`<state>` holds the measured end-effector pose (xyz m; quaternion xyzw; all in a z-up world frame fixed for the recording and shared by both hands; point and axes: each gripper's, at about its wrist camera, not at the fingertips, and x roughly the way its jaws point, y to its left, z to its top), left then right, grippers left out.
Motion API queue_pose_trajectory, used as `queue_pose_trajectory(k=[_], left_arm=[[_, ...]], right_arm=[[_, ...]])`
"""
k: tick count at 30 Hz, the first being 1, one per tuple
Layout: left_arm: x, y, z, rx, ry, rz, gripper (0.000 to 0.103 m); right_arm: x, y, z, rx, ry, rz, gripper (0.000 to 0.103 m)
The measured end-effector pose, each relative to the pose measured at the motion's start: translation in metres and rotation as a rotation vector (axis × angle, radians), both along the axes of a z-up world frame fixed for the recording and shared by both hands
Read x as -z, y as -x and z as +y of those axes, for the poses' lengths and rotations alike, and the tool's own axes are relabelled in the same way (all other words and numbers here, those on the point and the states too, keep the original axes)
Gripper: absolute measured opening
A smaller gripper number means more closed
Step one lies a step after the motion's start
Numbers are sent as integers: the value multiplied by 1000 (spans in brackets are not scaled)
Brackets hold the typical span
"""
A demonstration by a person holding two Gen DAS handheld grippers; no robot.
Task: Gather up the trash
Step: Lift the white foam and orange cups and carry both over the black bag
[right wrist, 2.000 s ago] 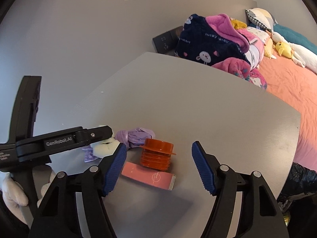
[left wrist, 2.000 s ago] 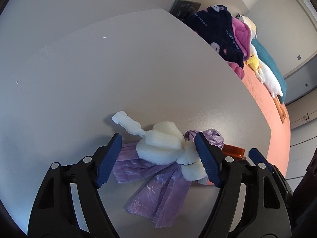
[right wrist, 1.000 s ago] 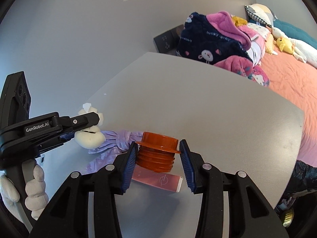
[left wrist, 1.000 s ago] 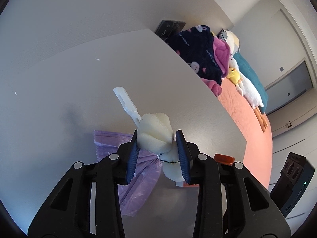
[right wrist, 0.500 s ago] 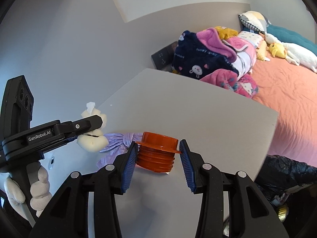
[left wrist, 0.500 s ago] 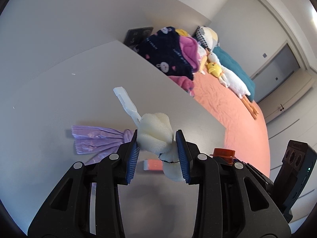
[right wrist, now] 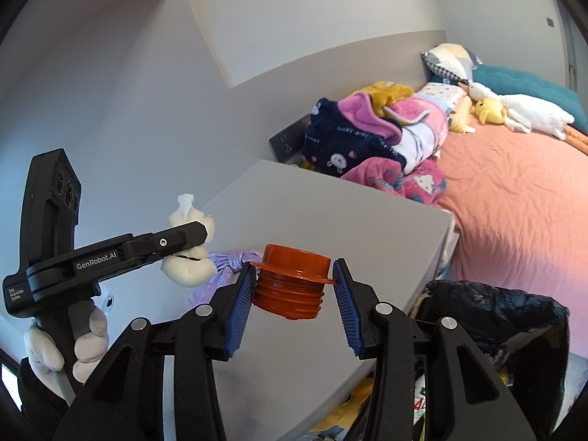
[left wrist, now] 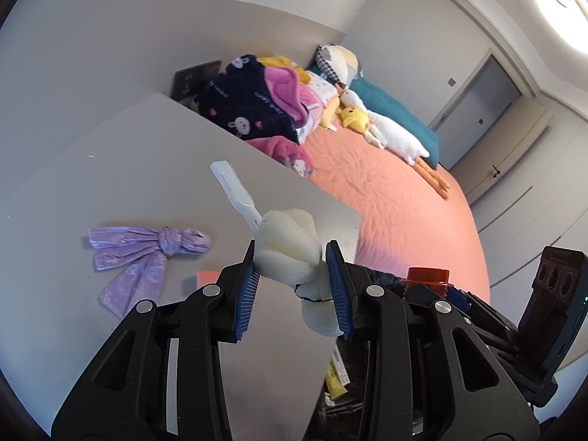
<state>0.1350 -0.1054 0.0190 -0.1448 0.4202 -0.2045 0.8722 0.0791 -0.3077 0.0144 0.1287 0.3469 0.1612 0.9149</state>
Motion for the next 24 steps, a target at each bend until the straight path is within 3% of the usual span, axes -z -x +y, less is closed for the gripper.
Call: queue_pose_trajectory(k=[24], left_arm=[[-18, 32, -91, 223, 16, -48, 36]], right_arm=[[-22, 76, -88, 189, -32, -66, 45]])
